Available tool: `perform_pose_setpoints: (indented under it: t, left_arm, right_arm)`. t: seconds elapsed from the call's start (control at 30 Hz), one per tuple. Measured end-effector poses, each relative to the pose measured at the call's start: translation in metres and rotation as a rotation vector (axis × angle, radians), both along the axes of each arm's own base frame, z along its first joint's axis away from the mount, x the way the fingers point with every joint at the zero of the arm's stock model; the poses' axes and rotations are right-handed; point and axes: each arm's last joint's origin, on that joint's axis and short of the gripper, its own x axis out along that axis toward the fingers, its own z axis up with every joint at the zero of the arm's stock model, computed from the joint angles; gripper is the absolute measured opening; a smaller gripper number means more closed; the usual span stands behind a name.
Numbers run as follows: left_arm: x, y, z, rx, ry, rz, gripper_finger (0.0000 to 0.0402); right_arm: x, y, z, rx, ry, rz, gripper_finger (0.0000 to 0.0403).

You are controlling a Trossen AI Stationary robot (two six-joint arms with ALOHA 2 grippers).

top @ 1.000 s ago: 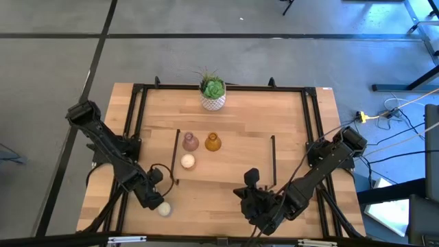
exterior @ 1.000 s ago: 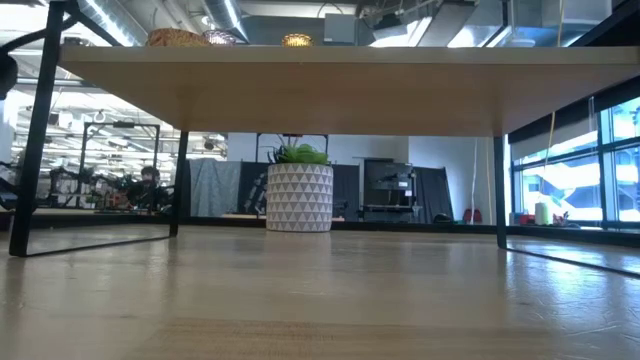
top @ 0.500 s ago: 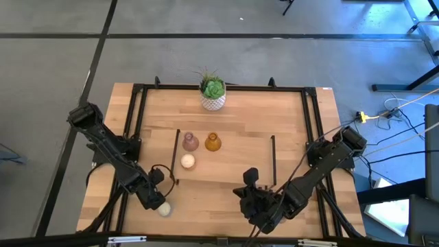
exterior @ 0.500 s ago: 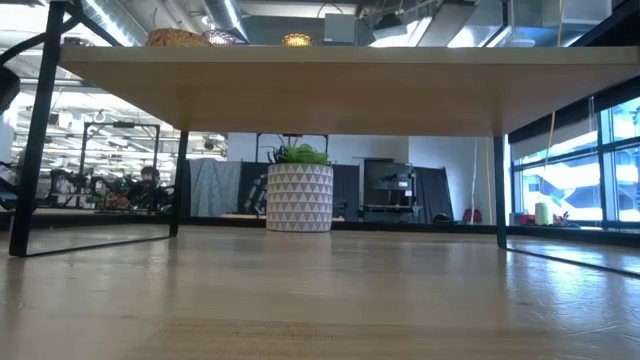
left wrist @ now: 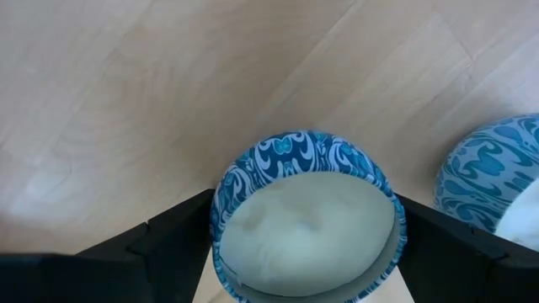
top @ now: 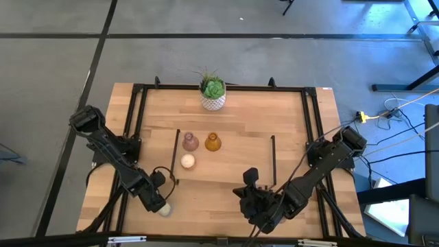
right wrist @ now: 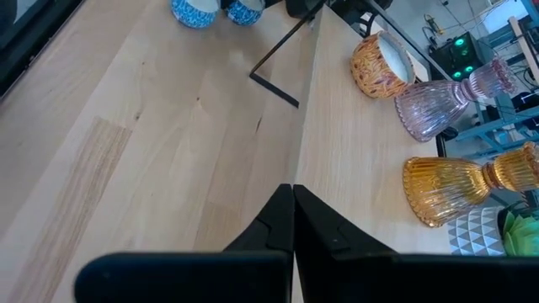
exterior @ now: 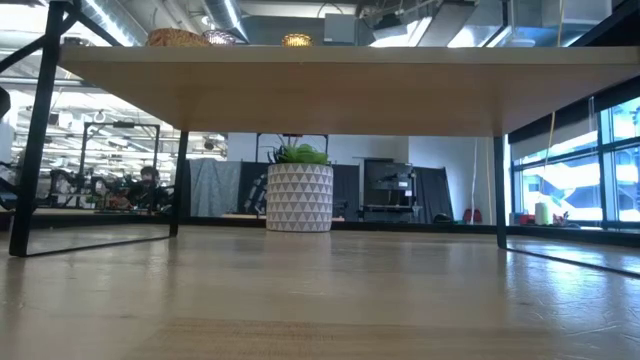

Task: Pick & Place candle stick holders
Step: Put the top blue scented candle on the shelf

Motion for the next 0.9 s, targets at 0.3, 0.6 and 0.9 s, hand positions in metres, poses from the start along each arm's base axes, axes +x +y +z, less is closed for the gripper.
perform_pose_setpoints:
  t: [0.3,0.6,0.9]
  left_arm:
    - [-0.002,0.003,-0.006,-0.001,-0.010,0.007,0.0314]
    - [-0.001,0.000,-0.002,-0.015,0.008,-0.009,0.0291]
    - [0.010,-0.013,0.040,0.008,0.037,-0.064,0.0291]
  right_arm:
    - [0.000,0.000,0.000,0.000,0.000,0.000,0.0000]
    - [0.000,0.000,0.000,0.002,-0.002,0.000,0.0000]
    - [0.000,0.000,0.000,0.003,-0.003,0.000,0.0000]
